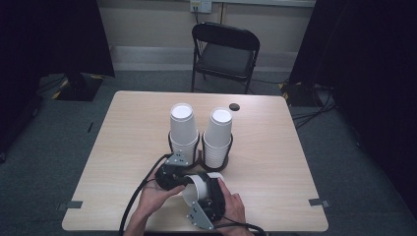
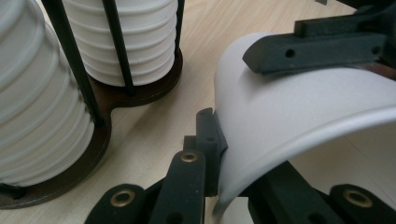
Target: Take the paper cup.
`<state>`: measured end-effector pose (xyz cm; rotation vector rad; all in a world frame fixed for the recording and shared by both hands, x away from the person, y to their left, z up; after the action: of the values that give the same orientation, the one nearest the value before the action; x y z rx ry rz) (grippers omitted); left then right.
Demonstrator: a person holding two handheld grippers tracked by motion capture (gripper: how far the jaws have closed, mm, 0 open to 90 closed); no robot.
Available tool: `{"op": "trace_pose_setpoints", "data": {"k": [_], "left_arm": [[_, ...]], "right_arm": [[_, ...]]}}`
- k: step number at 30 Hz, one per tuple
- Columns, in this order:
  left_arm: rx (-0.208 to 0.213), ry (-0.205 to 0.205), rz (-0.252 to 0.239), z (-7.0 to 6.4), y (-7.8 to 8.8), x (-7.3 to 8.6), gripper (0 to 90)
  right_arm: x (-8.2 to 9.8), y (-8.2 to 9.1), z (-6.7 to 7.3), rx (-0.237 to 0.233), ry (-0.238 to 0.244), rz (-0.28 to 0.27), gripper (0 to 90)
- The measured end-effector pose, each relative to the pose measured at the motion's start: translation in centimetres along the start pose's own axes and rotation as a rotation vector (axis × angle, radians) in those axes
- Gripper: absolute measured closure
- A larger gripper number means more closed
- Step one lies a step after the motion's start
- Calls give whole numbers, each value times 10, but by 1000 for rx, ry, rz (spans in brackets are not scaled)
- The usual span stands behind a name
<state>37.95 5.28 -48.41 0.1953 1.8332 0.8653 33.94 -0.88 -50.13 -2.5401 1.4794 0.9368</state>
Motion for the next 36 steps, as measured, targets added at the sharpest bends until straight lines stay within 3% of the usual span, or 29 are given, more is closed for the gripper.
{"op": "trace_pose_setpoints", "data": {"k": [4, 16, 24, 25, 28, 36], "left_arm": [[1, 8, 7, 0, -3, 1, 862], [13, 46, -16, 0, -5, -2, 852], [2, 57, -53, 0, -4, -5, 842], [-1, 62, -87, 0, -4, -6, 832], [-3, 76, -107, 2, -3, -6, 777], [-12, 54, -185, 1, 2, -9, 699]], "right_arm": [[-4, -1, 3, 2, 30, -1, 88], [-6, 1, 1, 2, 13, -22, 89], [-4, 3, -3, -5, -35, -24, 101], [-4, 3, -4, -1, -52, -23, 103], [-3, 4, -6, -6, -77, -25, 105], [0, 3, -9, -23, -145, -30, 106]]}}
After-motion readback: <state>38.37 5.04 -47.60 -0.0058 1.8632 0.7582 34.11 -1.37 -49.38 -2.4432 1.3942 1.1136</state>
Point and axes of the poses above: each handheld gripper's, and its own axes: y roughly backward along the jaws, x roughly out of its underside, z roughly to its left, the point moved 8 cm from there along -y, roughly forward along the jaws, and after that the axes turned 1 degree about x, right-handed, at the moved point
